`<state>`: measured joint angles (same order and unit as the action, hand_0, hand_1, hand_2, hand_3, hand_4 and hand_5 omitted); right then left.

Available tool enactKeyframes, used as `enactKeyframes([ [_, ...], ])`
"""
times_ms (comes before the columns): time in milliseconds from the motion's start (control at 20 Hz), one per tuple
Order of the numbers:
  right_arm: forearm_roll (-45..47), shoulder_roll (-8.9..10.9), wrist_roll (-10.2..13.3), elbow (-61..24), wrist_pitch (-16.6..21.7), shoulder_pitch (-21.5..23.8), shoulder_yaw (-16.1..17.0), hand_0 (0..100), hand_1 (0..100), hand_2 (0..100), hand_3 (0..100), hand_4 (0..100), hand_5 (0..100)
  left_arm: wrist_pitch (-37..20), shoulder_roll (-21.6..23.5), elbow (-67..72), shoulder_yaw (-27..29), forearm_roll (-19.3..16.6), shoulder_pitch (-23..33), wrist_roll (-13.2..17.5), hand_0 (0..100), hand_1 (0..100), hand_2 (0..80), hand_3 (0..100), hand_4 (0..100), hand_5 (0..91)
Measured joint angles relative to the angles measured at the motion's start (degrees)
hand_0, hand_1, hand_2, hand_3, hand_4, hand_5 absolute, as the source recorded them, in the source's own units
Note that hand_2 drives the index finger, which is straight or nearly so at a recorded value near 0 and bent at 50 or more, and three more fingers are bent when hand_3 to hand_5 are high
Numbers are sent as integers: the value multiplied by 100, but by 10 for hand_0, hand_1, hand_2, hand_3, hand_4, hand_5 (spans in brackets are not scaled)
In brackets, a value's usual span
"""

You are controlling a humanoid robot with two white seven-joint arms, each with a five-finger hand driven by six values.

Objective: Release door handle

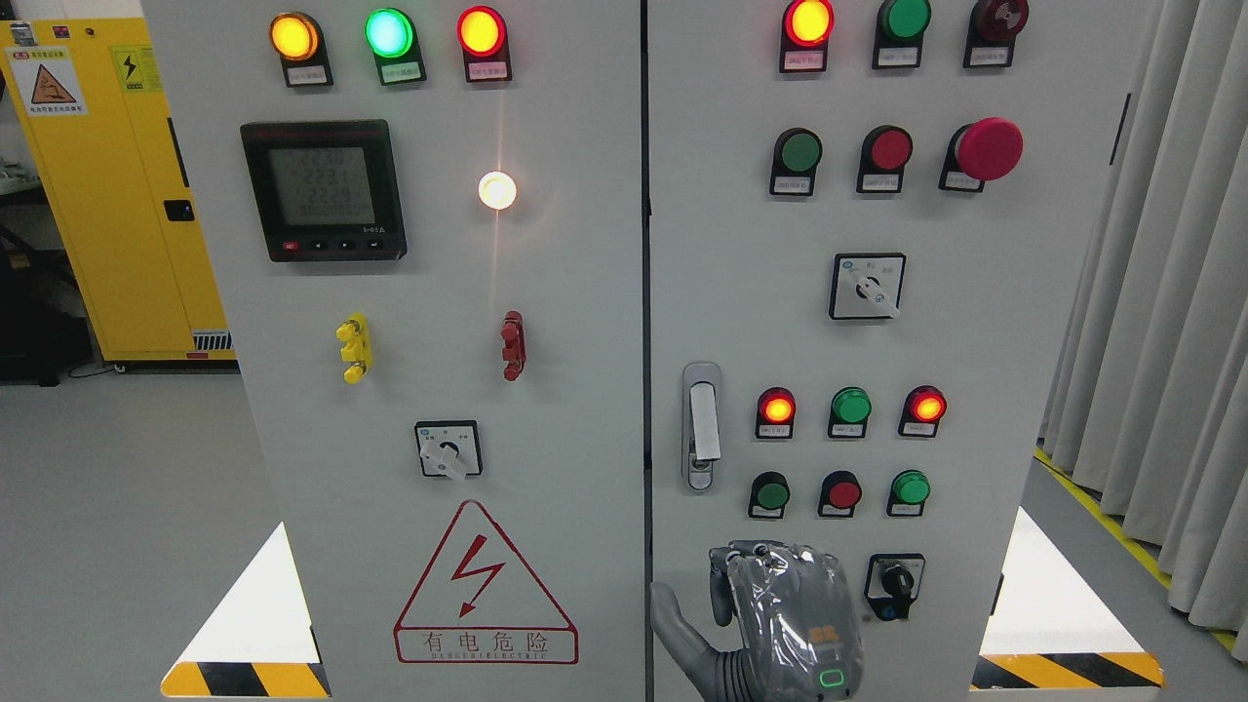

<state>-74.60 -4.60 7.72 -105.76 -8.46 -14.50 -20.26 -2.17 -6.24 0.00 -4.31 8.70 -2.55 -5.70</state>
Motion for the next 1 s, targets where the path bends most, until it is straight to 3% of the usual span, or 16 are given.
enactKeyframes([
  [501, -68, -9, -26, 105, -54, -443, 63, 278, 388, 1000, 1000, 1000, 1000, 0, 0, 0, 0, 0, 0, 0, 120, 556, 0, 0, 0, 0],
  [651, -78, -9, 4, 166, -55, -573, 113, 271, 299, 1000, 1000, 1000, 1000, 0, 0, 0, 0, 0, 0, 0, 120, 556, 0, 0, 0, 0],
  [1002, -86, 16, 11, 350, -55, -839, 212, 284, 294, 1000, 1000, 1000, 1000, 0, 0, 0, 0, 0, 0, 0, 120, 556, 0, 0, 0, 0],
])
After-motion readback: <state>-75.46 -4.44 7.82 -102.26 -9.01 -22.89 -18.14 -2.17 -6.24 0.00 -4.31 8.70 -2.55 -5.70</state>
